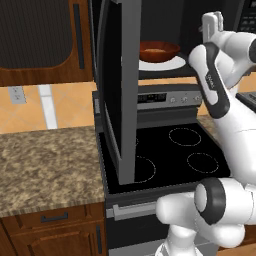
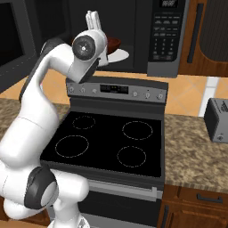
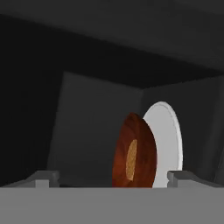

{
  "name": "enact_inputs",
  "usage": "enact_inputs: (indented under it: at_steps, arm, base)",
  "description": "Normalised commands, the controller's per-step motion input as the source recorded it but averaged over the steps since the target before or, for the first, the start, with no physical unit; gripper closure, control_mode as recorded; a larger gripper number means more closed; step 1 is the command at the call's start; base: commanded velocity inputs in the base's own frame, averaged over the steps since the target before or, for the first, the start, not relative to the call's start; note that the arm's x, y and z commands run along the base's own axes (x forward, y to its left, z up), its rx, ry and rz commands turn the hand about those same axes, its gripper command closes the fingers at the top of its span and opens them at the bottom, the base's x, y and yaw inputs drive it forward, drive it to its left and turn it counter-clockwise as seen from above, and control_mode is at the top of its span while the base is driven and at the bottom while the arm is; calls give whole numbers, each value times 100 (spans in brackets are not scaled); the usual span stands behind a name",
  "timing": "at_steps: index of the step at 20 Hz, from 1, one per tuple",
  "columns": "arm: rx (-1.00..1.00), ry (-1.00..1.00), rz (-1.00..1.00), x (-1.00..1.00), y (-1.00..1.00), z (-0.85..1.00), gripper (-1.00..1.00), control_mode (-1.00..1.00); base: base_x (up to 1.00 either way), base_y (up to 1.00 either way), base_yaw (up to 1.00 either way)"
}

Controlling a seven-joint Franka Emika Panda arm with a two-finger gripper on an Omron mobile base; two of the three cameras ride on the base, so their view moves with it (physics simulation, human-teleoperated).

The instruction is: Open the microwave, place the bowl with waffle inside the microwave, then close the microwave door and turn it on.

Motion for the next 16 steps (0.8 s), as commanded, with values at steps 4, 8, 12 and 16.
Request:
enact_inputs:
  at_steps: [4,8,12,16]
  arm:
    - [-29,27,0,-100,-11,24,-100,-100]
    - [-37,41,-5,-100,-14,-7,-100,-100]
    - [-23,19,-8,-100,-8,-65,-100,-100]
    - [-5,1,-5,-97,-7,-81,-100,-100]
  base:
    - [0,0,0]
    - [0,0,0]
    - [0,0,0]
    - [0,0,0]
